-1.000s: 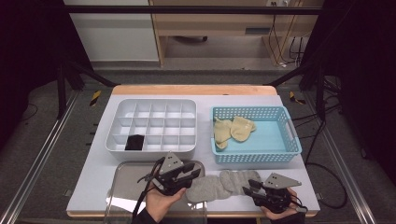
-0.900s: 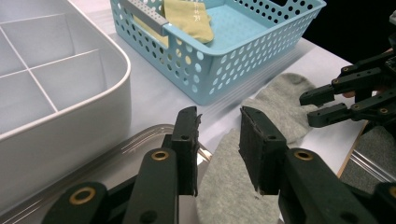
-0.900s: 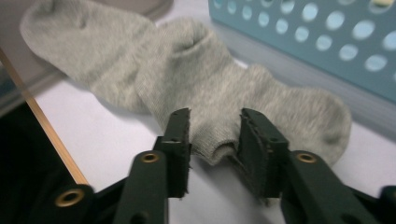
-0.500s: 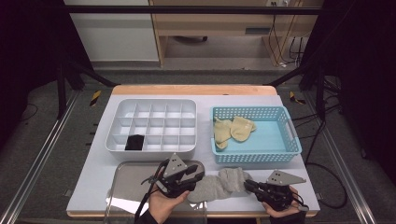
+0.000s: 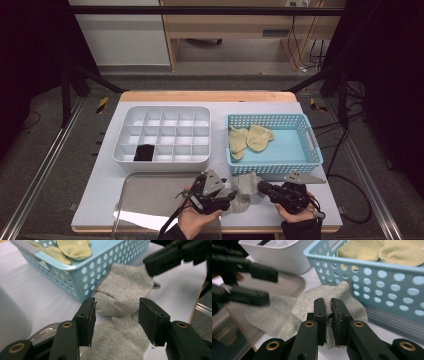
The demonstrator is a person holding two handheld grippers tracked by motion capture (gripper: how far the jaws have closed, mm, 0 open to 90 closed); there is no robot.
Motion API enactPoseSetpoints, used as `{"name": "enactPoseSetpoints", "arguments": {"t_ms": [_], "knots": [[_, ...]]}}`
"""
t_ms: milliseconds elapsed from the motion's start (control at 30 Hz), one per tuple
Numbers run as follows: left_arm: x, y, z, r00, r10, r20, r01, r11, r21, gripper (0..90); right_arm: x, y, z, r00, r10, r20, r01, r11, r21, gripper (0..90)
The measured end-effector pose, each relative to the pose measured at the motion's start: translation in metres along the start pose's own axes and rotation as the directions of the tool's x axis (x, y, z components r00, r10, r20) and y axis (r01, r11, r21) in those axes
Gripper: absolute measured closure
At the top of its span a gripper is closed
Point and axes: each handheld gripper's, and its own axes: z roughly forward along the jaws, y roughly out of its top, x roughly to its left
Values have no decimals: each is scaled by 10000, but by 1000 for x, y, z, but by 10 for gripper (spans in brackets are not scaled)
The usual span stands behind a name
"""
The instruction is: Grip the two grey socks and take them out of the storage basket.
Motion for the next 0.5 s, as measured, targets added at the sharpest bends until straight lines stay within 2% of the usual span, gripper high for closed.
{"name": "enactPoseSetpoints", "arguments": {"t_ms": [367, 433, 500], "knots": [[-12, -12, 22, 9988, 83, -489, -66, 9993, 363, 457, 14, 8, 5, 9999, -5, 132, 5, 10000, -39, 828], [-13, -13, 26, 9983, 33, -588, -10, 9992, 399, 482, 15, 7, 5, 9999, -16, 128, 16, 10000, -53, 828], [-12, -13, 27, 9978, -159, -642, 179, 9994, 301, 555, 16, 7, 4, 9999, 0, 129, 1, 10000, -80, 828]]}}
